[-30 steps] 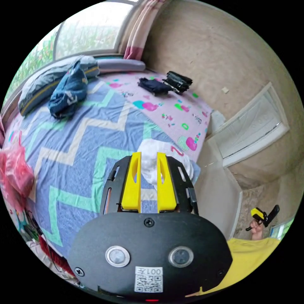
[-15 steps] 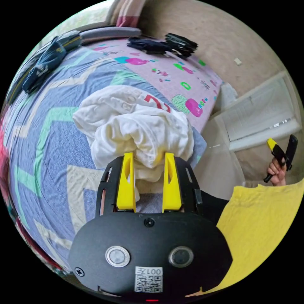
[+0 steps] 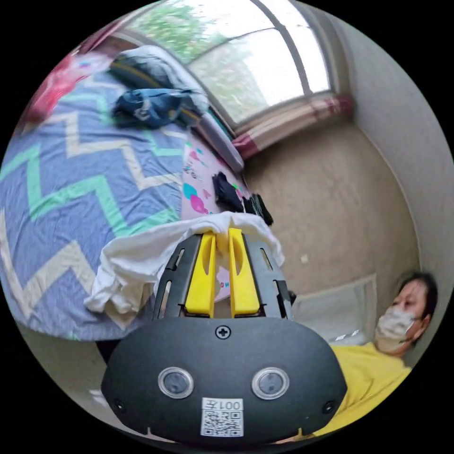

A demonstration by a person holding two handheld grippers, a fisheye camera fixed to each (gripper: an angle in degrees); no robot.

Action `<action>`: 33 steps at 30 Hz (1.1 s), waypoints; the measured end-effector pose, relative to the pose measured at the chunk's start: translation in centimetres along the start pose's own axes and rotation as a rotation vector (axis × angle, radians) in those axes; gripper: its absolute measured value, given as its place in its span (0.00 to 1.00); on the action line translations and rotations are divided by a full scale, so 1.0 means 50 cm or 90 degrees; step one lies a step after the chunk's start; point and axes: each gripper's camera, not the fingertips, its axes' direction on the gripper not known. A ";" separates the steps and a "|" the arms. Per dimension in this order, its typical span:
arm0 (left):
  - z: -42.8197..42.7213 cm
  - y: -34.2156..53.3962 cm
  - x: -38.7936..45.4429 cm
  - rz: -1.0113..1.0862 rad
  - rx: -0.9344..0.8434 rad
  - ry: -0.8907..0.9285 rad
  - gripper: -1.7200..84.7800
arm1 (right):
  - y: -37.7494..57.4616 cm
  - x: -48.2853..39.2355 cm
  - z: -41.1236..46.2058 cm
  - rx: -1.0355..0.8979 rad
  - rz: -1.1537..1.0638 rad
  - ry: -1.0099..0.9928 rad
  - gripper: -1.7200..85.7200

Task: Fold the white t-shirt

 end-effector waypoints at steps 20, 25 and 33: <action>-0.049 0.105 -0.338 -0.065 -0.126 -0.409 0.08 | -0.189 0.004 0.612 -0.150 -0.120 -0.121 0.02; 0.050 0.097 -0.296 0.139 -0.144 -0.546 0.12 | -0.244 -0.002 0.741 -0.159 -0.129 -0.127 0.02; 0.176 0.137 -0.337 0.323 -0.236 -0.693 0.07 | -0.298 0.077 0.897 -0.209 -0.106 -0.124 0.03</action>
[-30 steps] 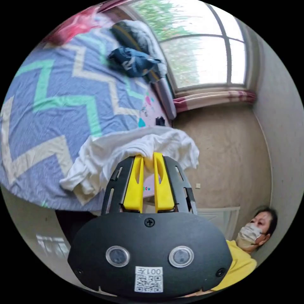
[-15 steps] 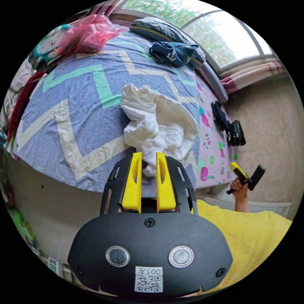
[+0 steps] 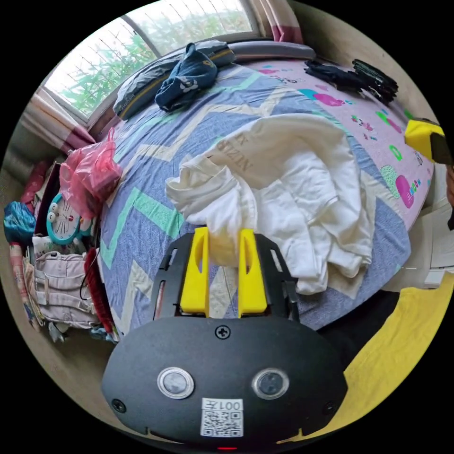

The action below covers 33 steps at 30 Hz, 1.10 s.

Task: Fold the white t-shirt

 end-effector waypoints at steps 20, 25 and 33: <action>-0.042 0.346 -0.107 -0.229 0.105 0.330 0.01 | -0.108 0.426 0.306 -0.040 0.282 -0.348 0.09; -0.059 0.417 -0.065 -0.217 0.118 0.340 0.01 | -0.112 0.442 0.305 -0.075 0.268 -0.327 0.04; -0.182 0.566 -0.177 -0.263 0.239 0.349 0.01 | -0.201 0.456 -0.025 -0.042 -0.002 -0.095 0.03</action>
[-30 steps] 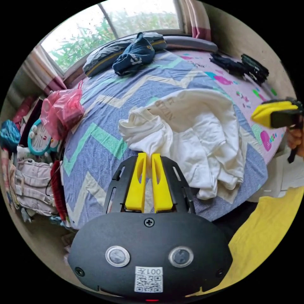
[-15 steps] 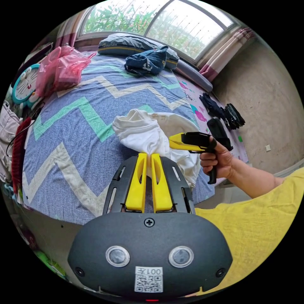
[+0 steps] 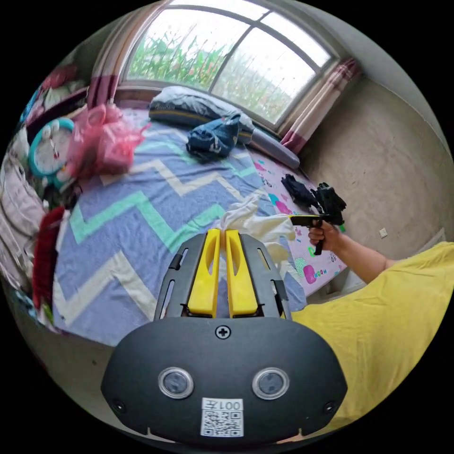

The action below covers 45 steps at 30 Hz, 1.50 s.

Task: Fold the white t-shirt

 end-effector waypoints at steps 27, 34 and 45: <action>-0.661 0.070 0.839 0.373 0.414 -0.280 0.00 | 0.067 -0.579 -1.154 0.312 -0.510 0.739 0.02; -0.587 0.203 1.114 0.359 0.401 -0.325 0.00 | 0.213 -0.489 -1.350 0.306 -0.523 0.730 0.02; -0.558 0.352 1.382 0.400 0.381 -0.323 0.00 | 0.494 -0.469 -1.553 0.357 -0.492 0.759 0.02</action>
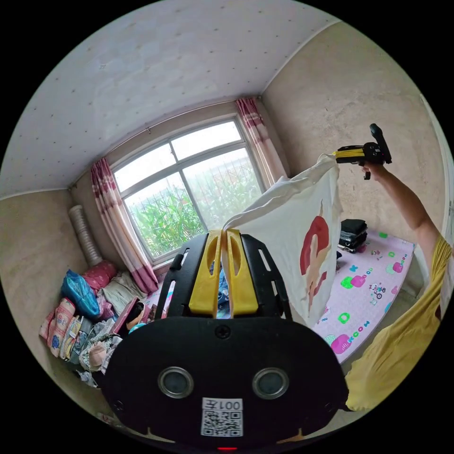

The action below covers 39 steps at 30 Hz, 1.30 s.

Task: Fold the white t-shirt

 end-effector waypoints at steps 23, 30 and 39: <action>-0.085 -0.053 0.279 0.013 0.000 0.045 0.00 | 0.248 -0.031 -0.222 -0.097 -0.014 0.020 0.02; 0.017 -0.130 0.411 -0.007 0.016 0.055 0.00 | 0.367 0.034 -0.252 -0.123 -0.034 0.038 0.02; 0.191 -0.234 0.583 -0.009 -0.011 0.083 0.00 | 0.522 0.076 -0.264 -0.144 -0.023 0.043 0.02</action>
